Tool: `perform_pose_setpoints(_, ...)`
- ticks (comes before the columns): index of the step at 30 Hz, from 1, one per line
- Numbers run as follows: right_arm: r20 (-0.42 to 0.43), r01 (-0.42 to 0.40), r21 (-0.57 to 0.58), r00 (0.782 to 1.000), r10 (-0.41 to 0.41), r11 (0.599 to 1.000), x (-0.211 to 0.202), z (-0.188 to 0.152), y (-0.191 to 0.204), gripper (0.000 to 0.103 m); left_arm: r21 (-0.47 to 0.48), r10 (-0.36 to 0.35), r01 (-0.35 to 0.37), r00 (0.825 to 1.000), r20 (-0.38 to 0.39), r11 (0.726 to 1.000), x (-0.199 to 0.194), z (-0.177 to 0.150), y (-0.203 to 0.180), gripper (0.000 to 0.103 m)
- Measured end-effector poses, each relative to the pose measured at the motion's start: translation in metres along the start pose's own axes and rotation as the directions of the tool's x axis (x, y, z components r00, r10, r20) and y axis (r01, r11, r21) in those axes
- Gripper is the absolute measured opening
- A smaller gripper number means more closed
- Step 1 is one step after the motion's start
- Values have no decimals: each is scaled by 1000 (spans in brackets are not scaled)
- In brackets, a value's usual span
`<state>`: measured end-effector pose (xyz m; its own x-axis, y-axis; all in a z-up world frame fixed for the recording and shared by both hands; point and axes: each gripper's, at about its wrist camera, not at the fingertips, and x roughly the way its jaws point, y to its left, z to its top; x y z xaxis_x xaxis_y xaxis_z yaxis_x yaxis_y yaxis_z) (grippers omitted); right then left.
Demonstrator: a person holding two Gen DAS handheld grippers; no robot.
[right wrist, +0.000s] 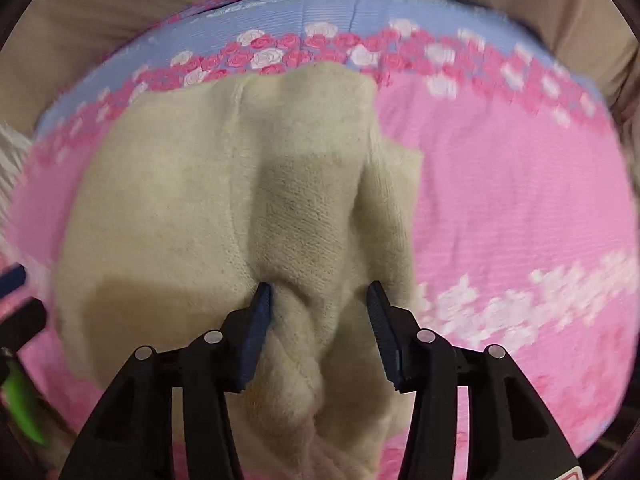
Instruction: Fold small clothes
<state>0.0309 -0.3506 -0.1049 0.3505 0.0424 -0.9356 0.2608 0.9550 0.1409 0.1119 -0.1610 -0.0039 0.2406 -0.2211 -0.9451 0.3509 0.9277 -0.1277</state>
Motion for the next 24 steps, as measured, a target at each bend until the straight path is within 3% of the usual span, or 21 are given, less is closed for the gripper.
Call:
perform_pose_setpoints(4, 37, -84, 23, 996, 83, 996, -22, 17, -1, 48, -4, 27, -27, 1000, -11, 1000, 7, 2, -3, 84)
perform_pose_setpoints(8, -16, -120, 48, 993, 121, 992, 0, 36, 3, 48, -19, 34, -35, 999, -26, 999, 12, 3, -6, 84)
perform_pose_setpoints(9, -39, -128, 48, 991, 130, 991, 10, 37, 4, 43, -19, 36, -37, 999, -23, 999, 12, 3, -7, 84)
perform_pose_setpoints(10, -42, -132, 44, 990, 134, 990, 14, 35, 3, 18, -16, 41, -41, 999, -21, 999, 12, 3, -9, 84)
perform_pose_setpoints(13, 14, -105, 32, 994, 104, 994, -5, 31, 1, 14, -11, 52, -52, 998, -21, 999, 11, 4, -10, 84)
perform_pose_setpoints(16, 15, 9, 18, 1000, -9, 1000, 6, 30, -12, 7, -20, 57, -57, 998, -18, 998, 11, 2, -7, 84)
perform_pose_setpoints(18, -32, 33, -5, 999, -33, 999, 26, 28, -15, 7, -29, 56, -57, 998, -28, 998, 14, 1, -4, 84)
perform_pose_setpoints(21, 21, -6, 20, 1000, 6, 1000, 4, 30, -13, 13, -26, 60, -62, 997, -45, 998, 18, -1, -3, 84)
perform_pose_setpoints(23, 63, -33, 27, 998, 31, 999, -15, 29, -11, 32, -19, 64, -64, 997, -41, 998, 18, -2, -3, 84)
perform_pose_setpoints(24, 82, -30, 19, 996, 28, 999, -23, 26, -11, 37, -18, 62, -63, 997, -41, 998, 18, -2, -3, 84)
